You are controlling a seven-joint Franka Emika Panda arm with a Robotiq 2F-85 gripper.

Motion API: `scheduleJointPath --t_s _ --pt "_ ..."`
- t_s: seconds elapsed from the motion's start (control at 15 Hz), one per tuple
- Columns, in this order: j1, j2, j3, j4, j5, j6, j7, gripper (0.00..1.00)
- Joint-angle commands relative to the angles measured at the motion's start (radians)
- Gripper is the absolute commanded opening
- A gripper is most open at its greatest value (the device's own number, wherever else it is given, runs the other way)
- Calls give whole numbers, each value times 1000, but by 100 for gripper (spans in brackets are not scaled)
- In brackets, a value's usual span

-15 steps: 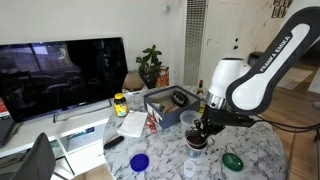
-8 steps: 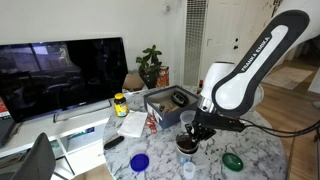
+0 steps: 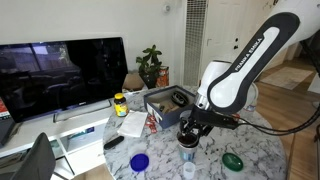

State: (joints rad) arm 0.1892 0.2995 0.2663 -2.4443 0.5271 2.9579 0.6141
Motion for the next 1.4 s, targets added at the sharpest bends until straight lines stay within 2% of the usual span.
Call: scheduleJointPath --t_s 0.0,0.07,0.13,0.53,0.67,0.87,1.27,1.33 --pt "39 -25 -24 -1 -23 -11 20 91" --pt "42 -32 -24 -2 -24 -18 20 98" --pt "47 -41 -27 -8 -28 -28 23 100" --pt "34 -34 -12 -9 1 -14 1 100" --pt "23 -31 -2 -8 17 -7 -11 74" --pt "11 -35 8 -9 34 -1 -22 49" --pt "-18 -61 36 -11 101 11 -69 5" --pt "-25 -65 44 -10 123 12 -88 6"
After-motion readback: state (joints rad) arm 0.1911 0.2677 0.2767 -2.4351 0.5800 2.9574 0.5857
